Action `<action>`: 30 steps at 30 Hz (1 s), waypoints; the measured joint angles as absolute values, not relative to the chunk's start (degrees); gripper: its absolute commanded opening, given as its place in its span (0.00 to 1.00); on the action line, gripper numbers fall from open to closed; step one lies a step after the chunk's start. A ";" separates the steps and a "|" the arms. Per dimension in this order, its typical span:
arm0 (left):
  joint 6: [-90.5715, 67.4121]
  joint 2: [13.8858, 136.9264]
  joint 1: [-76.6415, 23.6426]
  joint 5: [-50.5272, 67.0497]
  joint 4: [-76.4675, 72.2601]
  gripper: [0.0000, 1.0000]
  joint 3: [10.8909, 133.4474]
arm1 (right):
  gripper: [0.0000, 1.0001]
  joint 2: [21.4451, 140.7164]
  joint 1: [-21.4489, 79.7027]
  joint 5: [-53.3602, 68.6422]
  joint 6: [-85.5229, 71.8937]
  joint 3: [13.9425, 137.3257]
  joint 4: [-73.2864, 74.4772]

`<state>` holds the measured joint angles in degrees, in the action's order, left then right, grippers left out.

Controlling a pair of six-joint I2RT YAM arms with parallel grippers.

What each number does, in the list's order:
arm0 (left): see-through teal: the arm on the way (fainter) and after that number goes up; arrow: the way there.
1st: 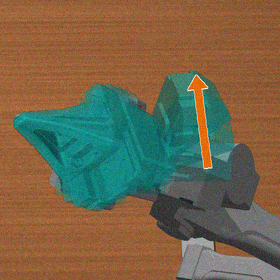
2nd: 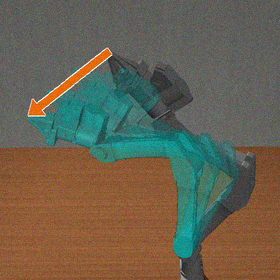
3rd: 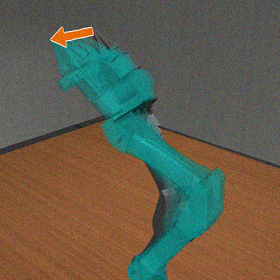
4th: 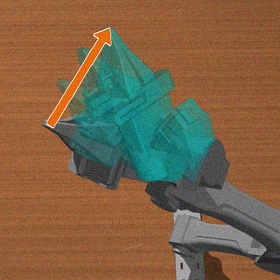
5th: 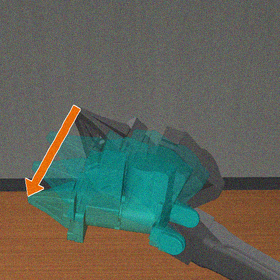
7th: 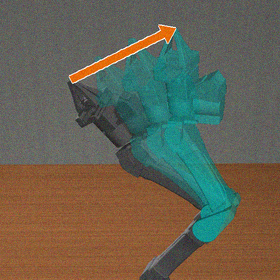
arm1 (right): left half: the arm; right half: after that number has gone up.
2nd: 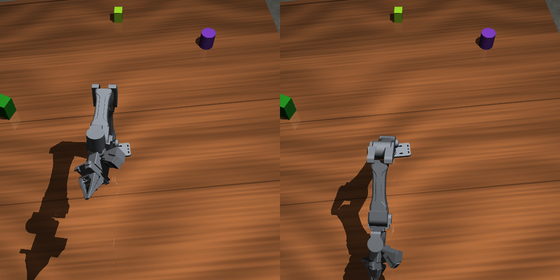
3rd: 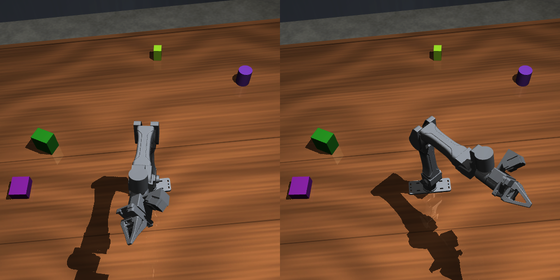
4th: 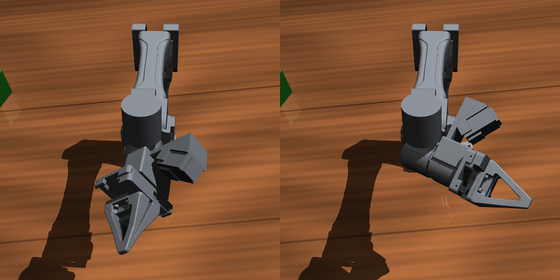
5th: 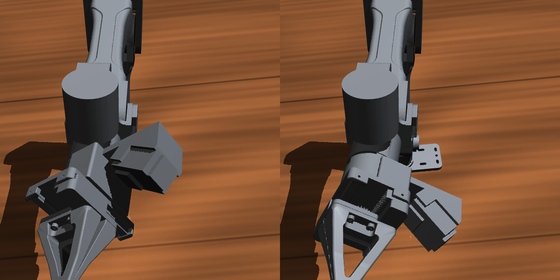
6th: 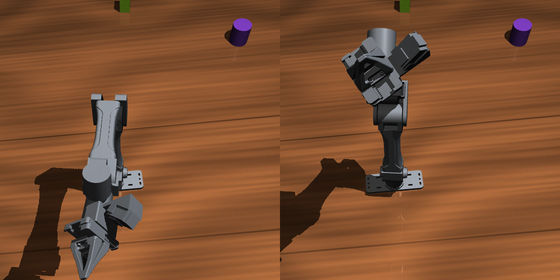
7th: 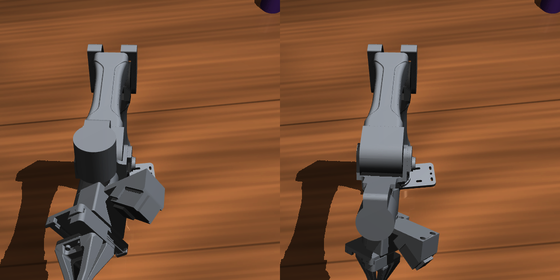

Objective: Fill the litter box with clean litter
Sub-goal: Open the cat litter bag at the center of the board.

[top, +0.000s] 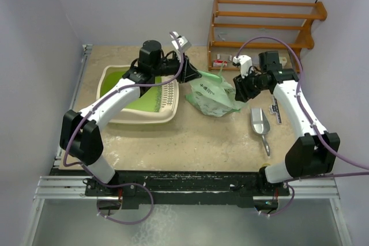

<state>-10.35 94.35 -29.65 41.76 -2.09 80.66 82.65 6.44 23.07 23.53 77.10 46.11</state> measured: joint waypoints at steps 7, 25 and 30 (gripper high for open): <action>-10.31 94.43 -31.18 41.60 -2.02 0.24 80.01 | 0.00 87.72 6.44 21.98 22.09 77.34 42.52; -9.34 97.06 -33.71 41.76 -0.86 0.03 81.28 | 0.00 86.76 7.49 3.31 15.38 80.47 29.17; -9.26 97.06 -34.20 42.41 -1.41 0.03 81.32 | 0.00 86.50 7.49 0.32 14.92 80.47 27.29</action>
<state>-9.26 97.06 -34.20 42.41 -1.41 81.32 86.50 7.49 0.32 14.92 80.47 27.29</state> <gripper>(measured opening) 0.037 0.004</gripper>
